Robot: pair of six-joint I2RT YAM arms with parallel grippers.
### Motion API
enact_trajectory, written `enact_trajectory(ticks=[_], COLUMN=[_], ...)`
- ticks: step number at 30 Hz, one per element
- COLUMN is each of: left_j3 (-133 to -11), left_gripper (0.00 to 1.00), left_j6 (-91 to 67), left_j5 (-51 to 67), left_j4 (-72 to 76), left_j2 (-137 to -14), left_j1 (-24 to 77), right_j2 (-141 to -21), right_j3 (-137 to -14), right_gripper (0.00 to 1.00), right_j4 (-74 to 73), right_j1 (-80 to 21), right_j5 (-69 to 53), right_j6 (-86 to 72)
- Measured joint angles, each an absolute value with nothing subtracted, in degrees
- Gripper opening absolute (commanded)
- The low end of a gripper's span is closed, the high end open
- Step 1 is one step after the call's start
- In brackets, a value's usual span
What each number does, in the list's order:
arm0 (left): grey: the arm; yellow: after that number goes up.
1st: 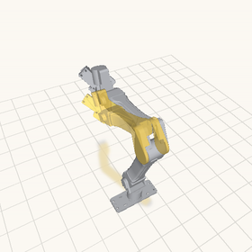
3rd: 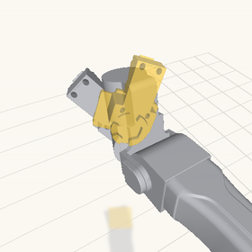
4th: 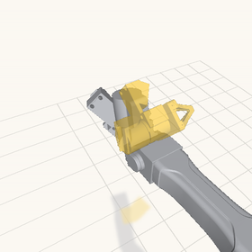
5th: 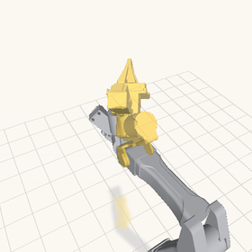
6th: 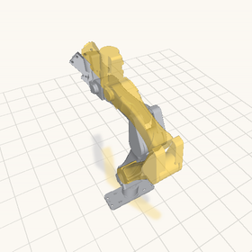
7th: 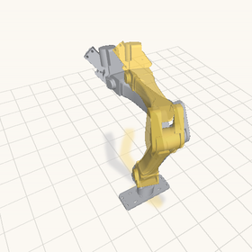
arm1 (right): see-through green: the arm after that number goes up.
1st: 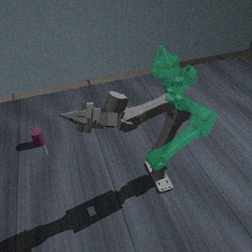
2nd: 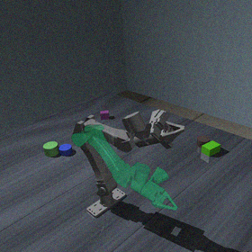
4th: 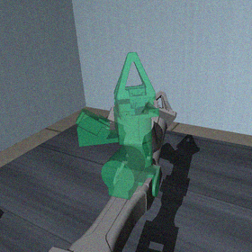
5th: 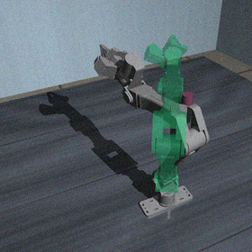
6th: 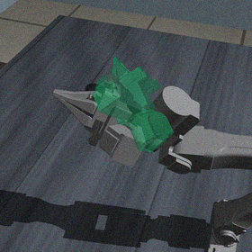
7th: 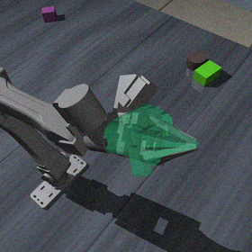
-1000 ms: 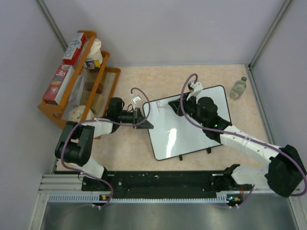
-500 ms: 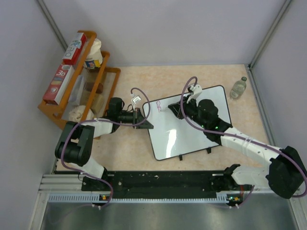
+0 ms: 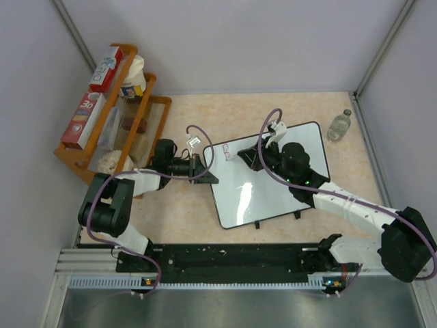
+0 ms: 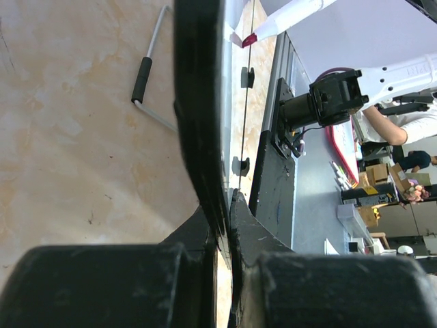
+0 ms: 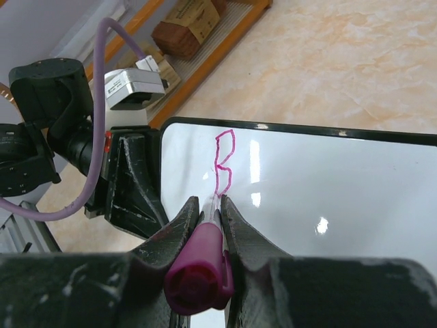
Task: Write a sentence on the whiteboard
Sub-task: Write with the whiteboard marker on the whiteboard.
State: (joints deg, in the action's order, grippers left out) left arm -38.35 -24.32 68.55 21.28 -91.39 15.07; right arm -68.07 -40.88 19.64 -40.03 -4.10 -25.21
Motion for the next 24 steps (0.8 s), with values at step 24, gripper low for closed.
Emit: enact_trajectory(ticks=[24], left_j3=[-38.3], left_gripper=[0.00], left_j6=[-24.0], left_j5=[68.7], left_j4=[21.3], left_j2=[-91.3], left_j1=[15.1], right_j2=[-64.3], right_j3=[-41.4], right_gripper=[0.00], right_j4=[23.3], right_j1=[-36.8], right_j5=[-4.4], right_j6=[-28.0])
